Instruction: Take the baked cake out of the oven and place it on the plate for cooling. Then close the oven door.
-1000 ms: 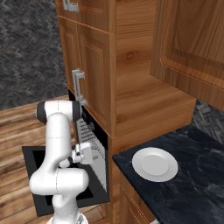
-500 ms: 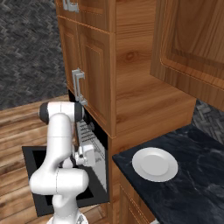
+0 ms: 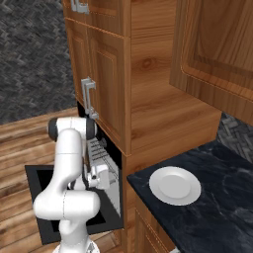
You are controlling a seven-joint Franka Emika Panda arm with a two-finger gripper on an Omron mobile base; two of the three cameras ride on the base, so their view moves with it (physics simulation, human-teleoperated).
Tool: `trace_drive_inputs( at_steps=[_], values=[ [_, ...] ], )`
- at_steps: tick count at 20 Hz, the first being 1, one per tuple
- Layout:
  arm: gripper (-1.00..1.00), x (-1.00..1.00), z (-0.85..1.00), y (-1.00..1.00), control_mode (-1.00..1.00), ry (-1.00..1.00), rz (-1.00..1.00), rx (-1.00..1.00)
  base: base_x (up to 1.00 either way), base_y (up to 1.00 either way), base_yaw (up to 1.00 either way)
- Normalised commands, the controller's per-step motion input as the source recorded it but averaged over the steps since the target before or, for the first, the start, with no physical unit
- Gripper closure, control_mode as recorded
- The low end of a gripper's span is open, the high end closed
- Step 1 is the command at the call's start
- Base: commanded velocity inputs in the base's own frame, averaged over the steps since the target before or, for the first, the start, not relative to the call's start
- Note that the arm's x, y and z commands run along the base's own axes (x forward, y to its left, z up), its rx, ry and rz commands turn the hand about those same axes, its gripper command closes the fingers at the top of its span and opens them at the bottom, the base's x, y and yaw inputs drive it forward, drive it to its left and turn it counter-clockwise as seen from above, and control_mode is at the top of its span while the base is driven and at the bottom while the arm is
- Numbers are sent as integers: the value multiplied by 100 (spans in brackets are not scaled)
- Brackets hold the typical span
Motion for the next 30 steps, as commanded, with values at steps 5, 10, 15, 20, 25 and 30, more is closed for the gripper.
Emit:
trace_drive_inputs(
  at_steps=[5, 10, 15, 20, 25, 30],
  values=[
    [-100, 25, -33, 0, -100, 7, 0, 0, 0, 0, 0],
    [-100, 19, -40, 0, -100, 11, 0, 0, 0, 0, 0],
    [-100, 29, -38, 0, -100, 11, 0, 0, 0, 0, 0],
    [-100, 50, -26, 0, -100, 3, 0, 0, 0, 0, 0],
    [-100, 51, -20, -7, -100, 0, 0, 0, 0, 0, 0],
    [-100, 52, -30, -16, -100, 0, 0, 0, 0, 0, 0]
  ],
)
